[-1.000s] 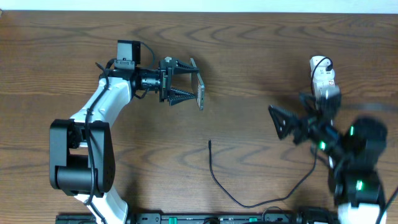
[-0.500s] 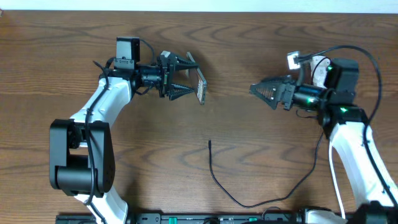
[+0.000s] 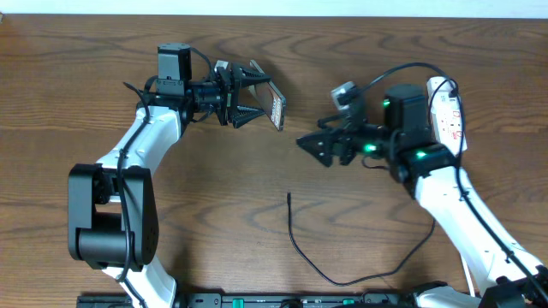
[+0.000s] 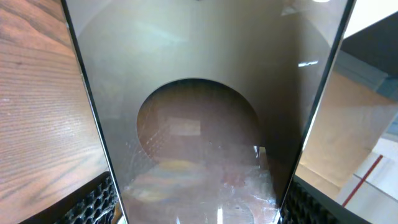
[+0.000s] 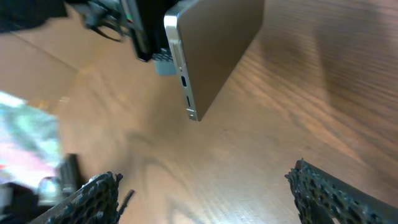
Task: Plug charger to phone and switch on socket
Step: 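Swing the right gripper toward the phone held by the left gripper, then grasp the phone's lower edge with the right gripper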
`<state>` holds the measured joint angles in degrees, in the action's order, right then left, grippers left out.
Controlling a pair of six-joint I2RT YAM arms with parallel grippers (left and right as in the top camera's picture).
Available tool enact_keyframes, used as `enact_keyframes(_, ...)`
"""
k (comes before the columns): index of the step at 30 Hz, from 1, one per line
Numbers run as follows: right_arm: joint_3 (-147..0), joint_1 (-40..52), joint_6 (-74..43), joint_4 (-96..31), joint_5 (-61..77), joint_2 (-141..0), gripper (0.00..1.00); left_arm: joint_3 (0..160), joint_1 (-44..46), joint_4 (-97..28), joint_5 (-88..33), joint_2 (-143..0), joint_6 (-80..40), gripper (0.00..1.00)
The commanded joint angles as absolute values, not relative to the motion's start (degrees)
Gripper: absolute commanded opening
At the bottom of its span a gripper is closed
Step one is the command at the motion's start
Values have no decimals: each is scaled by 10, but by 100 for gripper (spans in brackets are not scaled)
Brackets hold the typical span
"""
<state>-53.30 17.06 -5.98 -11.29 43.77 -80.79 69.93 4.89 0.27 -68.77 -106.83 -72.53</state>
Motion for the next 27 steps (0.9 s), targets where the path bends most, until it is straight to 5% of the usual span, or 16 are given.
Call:
enact_keyframes(1,-540,209,-42,-108,303,-808,86,706,53,7,-675,-1048,-734,7)
enact_keyframes(27,-540,265,-189,-22,181,-808,77,706,99,70,-659,-1048,-829,8)
